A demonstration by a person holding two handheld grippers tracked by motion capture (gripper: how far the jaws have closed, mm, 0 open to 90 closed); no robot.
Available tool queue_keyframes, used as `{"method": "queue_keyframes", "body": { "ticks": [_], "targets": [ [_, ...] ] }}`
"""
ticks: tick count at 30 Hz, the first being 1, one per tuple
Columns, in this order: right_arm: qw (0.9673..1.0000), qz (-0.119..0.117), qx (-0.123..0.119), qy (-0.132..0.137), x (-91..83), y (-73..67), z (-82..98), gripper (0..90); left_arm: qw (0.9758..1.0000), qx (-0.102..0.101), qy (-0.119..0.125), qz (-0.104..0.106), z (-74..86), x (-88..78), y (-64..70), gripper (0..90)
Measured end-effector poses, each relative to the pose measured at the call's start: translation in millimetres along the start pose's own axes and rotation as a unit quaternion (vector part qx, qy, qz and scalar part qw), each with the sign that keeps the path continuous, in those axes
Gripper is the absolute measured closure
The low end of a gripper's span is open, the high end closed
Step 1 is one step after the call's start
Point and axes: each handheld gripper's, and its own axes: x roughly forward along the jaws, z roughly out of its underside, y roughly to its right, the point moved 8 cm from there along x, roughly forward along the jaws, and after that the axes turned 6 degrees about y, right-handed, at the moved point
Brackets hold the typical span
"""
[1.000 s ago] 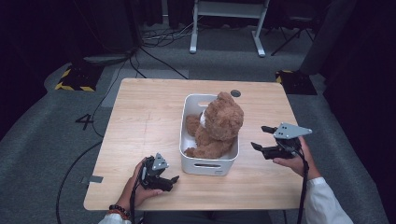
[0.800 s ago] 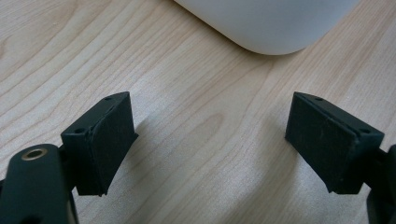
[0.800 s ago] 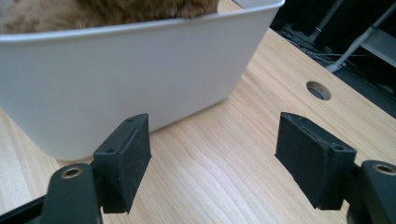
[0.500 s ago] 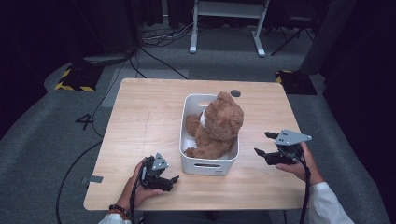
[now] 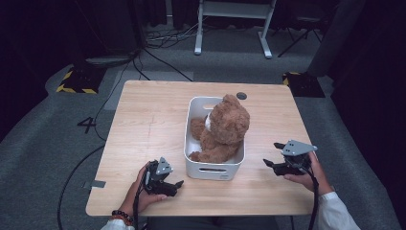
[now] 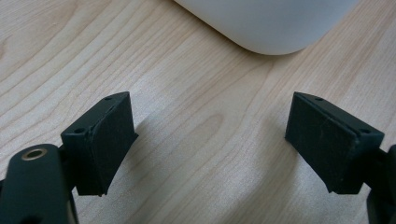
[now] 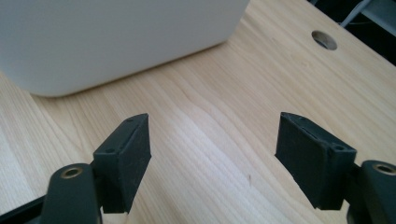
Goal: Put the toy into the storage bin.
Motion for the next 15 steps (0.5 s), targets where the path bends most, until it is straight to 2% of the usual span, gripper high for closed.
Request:
{"method": "queue_keyframes", "body": {
  "ticks": [15],
  "targets": [
    [0.9996, 0.005, 0.008, -0.025, -0.2, -1.0, 28.2, 26.4, 1.0, 0.0, 0.0, 0.0, 0.0, 0.0, 0.0, 15.7]
  ]
}}
